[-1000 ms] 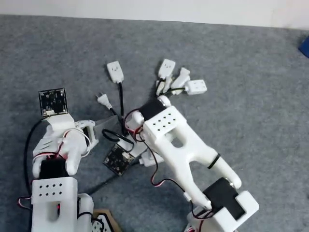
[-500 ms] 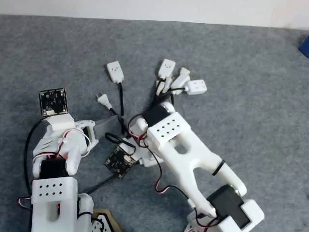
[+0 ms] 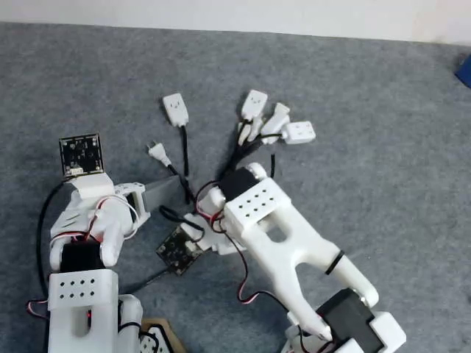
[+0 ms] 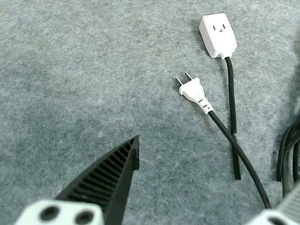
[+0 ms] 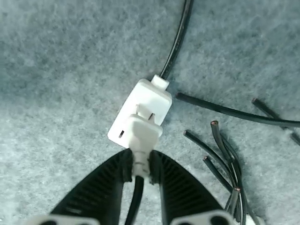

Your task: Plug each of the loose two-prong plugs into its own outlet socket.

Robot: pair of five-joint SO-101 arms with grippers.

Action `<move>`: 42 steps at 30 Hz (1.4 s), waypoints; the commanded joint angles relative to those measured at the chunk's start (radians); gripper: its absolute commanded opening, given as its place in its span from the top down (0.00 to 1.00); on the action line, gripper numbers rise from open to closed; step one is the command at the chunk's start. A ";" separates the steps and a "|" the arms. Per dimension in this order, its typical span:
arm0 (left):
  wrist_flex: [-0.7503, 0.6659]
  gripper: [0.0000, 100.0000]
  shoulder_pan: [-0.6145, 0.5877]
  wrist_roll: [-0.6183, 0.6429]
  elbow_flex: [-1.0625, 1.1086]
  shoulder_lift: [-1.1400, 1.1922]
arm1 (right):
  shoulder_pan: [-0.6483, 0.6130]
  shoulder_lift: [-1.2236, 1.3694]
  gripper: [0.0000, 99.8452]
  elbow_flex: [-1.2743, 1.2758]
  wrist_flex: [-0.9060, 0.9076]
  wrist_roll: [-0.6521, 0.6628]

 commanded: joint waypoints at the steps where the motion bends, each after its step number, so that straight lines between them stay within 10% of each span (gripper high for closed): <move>1: -0.021 0.51 -0.010 0.005 -0.030 0.002 | -0.068 0.022 0.99 0.051 -0.001 -0.025; 19: -0.021 0.51 -0.010 0.005 -0.030 0.002 | -0.061 0.400 0.99 -0.231 0.108 -0.141; 42: -0.025 0.51 -0.016 0.005 -0.031 0.002 | -0.019 0.248 0.99 0.062 0.045 -0.141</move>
